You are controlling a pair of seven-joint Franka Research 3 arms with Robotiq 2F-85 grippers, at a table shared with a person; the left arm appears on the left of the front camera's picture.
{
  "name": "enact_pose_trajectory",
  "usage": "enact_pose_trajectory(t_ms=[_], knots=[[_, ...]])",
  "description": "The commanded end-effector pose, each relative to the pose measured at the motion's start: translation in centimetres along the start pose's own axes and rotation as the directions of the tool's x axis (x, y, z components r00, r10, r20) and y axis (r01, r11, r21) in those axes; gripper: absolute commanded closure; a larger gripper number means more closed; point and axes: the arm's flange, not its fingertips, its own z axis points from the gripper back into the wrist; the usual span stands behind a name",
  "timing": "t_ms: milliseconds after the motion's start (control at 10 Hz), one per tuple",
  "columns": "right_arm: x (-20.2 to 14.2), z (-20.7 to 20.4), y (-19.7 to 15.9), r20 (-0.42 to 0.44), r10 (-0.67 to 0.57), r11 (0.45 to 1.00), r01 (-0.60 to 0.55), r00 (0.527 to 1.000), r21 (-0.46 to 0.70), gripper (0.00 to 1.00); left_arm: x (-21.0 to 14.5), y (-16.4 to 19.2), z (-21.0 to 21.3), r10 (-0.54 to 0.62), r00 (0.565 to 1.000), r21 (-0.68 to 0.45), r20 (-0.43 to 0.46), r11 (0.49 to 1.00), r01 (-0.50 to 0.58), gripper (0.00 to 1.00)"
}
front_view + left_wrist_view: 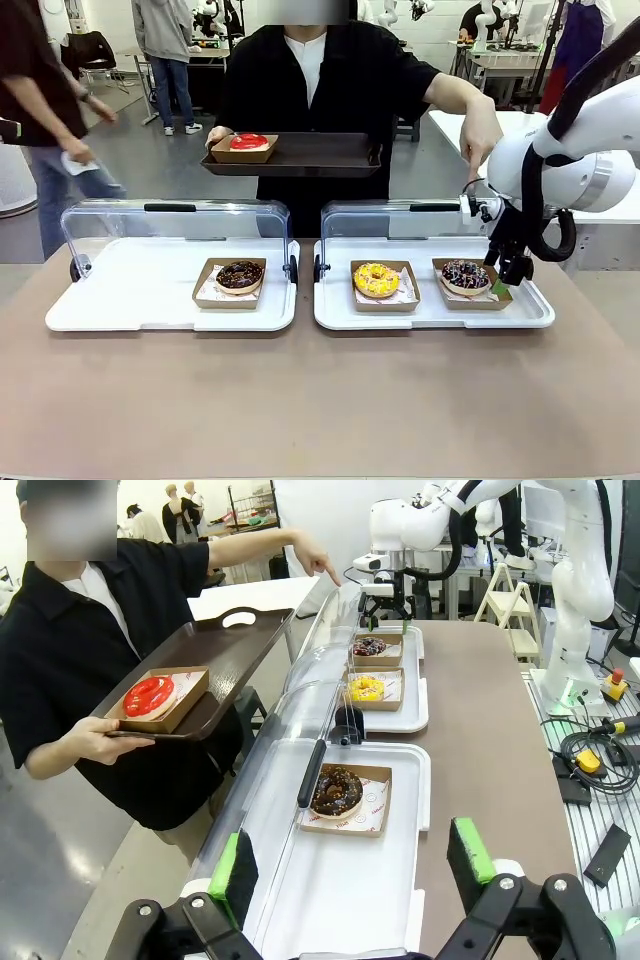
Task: Provide the desired donut to the person.
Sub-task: Pick up and lift the Paper togo box containing the Donut pointed at by the person.
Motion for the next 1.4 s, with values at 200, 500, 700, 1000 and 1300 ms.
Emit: enact_pose_trajectory(t_ms=[200,500,700,1000,1300], knots=[[-1.2,-0.8,1.2,-0.010,0.088,0.996,-0.088,0.996,-0.026,0.00,-0.1,-0.1,0.1,-0.011,1.000,0.002,0.001,1.000,0.011,0.00],[-1.2,-0.9,3.4,-0.020,0.130,0.991,-0.131,0.991,-0.035,0.00,-0.1,-0.1,0.1,-0.011,1.000,0.002,0.001,1.000,0.011,0.00],[-1.1,-0.8,4.5,-0.015,0.157,0.987,-0.157,0.987,-0.028,0.00,-0.1,-0.1,0.1,-0.011,1.000,0.002,0.001,1.000,0.011,0.00],[-1.0,-0.7,4.9,-0.015,0.167,0.986,-0.167,0.986,-0.026,0.00,-0.1,-0.1,0.1,-0.011,1.000,0.002,0.001,1.000,0.011,0.00],[-0.9,-0.7,5.0,-0.013,0.170,0.985,-0.171,0.985,-0.030,0.00,-0.1,-0.1,0.1,-0.011,1.000,0.002,0.001,1.000,0.011,0.00]])
